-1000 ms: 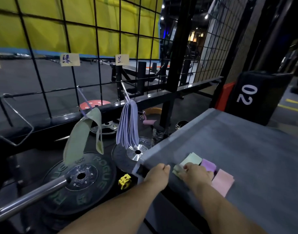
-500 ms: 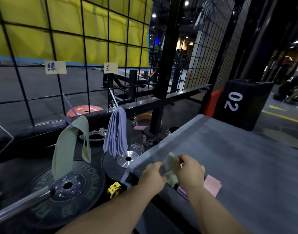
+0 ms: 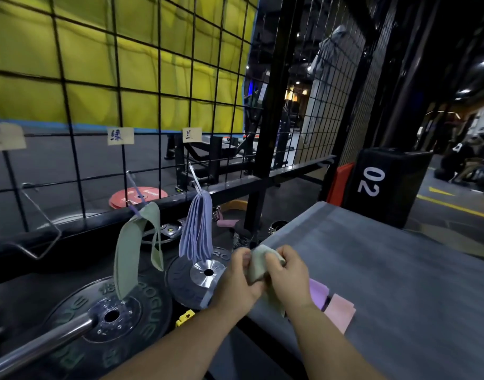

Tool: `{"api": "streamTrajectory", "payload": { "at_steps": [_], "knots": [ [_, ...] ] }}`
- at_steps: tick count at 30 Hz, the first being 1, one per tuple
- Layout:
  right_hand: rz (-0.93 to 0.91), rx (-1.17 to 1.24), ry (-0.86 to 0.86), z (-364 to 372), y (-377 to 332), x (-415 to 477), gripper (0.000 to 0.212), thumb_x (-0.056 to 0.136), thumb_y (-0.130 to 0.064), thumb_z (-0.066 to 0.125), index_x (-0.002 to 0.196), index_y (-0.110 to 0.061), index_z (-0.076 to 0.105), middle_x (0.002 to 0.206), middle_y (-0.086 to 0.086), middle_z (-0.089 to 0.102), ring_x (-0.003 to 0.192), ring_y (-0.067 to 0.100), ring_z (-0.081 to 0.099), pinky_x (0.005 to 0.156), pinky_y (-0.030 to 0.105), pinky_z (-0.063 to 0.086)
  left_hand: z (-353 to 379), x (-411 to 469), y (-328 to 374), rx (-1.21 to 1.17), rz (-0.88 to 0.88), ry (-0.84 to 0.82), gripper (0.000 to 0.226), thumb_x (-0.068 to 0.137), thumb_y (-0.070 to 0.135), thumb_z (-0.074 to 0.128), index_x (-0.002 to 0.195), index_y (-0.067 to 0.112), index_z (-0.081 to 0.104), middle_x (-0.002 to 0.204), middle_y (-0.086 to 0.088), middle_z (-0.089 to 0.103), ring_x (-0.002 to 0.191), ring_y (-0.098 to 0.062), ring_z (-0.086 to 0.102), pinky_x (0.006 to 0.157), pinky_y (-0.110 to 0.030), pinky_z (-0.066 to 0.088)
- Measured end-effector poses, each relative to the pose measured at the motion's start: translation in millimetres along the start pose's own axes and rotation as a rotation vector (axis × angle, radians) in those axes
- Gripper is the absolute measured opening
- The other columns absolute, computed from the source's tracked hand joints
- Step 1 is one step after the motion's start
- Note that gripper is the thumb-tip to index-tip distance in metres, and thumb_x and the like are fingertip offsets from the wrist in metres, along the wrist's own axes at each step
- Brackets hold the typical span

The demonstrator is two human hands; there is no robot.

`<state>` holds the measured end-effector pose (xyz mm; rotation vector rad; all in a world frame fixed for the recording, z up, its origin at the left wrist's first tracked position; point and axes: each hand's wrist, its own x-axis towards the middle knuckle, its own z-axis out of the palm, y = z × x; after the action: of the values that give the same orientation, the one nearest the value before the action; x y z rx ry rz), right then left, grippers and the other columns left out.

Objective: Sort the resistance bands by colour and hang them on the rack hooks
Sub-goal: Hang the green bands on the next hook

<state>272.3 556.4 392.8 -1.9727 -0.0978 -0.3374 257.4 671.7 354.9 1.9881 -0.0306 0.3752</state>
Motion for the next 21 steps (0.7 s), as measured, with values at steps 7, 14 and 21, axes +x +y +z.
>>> {"api": "streamTrajectory", "payload": {
  "at_steps": [7,14,21],
  "knots": [
    [0.16,0.221,-0.132,11,-31,-7,0.019,0.09,-0.023,0.049,0.072,-0.018,0.045,0.067,-0.002,0.045,0.064,0.015,0.042,0.058,0.031,0.035,-38,-14,19,-0.03,-0.001,0.133,0.038,0.07,0.038,0.07,0.08,0.023,0.036,0.07,0.01,0.046,0.058,-0.005,0.042,0.052,-0.016,0.033],
    [0.132,0.366,-0.375,25,-55,-16,0.029,0.092,-0.041,0.054,0.088,-0.014,0.045,0.073,0.006,0.054,0.066,0.018,0.051,0.062,0.034,0.041,-89,-26,29,-0.078,0.002,0.122,0.029,0.084,0.033,0.068,0.077,0.011,0.05,0.069,0.005,0.047,0.059,-0.004,0.041,0.054,-0.015,0.033],
    [-0.069,0.344,-0.583,42,-74,-22,0.061,0.072,-0.066,0.064,0.095,-0.016,0.038,0.075,0.007,0.05,0.064,0.017,0.051,0.066,0.033,0.046,-139,-41,32,-0.071,0.009,0.268,0.017,0.087,0.037,0.065,0.08,0.023,0.061,0.071,0.005,0.06,0.061,-0.001,0.054,0.054,-0.012,0.038]
  ]
}}
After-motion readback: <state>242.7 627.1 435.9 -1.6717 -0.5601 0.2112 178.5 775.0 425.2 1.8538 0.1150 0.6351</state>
